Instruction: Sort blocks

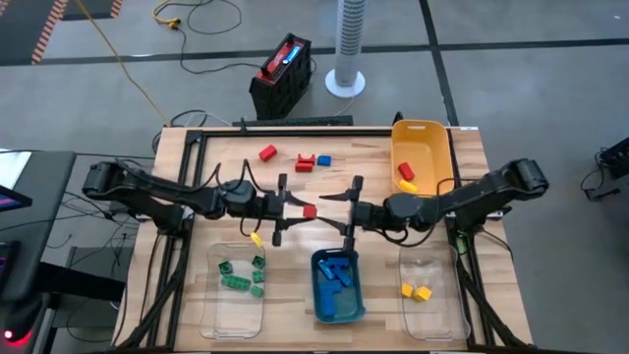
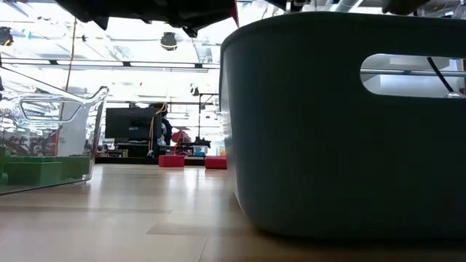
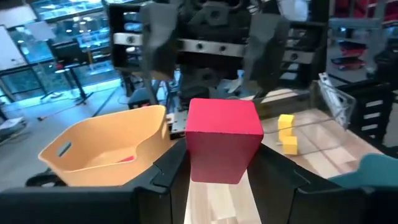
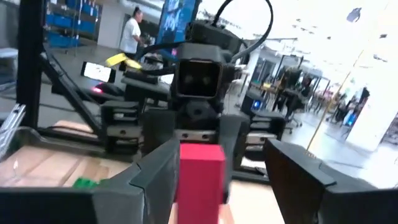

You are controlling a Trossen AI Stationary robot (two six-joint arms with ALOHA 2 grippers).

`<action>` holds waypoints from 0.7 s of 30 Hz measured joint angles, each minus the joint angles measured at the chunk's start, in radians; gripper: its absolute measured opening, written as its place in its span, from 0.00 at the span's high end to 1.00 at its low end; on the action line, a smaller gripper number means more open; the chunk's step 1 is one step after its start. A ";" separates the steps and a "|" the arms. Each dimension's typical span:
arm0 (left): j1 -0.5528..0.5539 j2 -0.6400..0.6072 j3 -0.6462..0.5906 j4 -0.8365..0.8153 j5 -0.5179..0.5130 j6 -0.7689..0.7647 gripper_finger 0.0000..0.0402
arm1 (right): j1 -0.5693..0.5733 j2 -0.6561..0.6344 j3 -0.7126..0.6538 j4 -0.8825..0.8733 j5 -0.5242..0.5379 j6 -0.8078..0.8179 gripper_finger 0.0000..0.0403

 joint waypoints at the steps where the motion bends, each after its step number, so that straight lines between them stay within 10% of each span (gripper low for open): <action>1: -0.003 0.000 0.000 -0.001 -0.012 -0.003 0.68 | -0.001 0.010 0.006 0.009 0.000 0.000 0.39; 21: -0.026 0.000 0.001 0.004 -0.053 0.028 0.68 | -0.051 0.091 0.124 -0.096 -0.133 0.099 0.39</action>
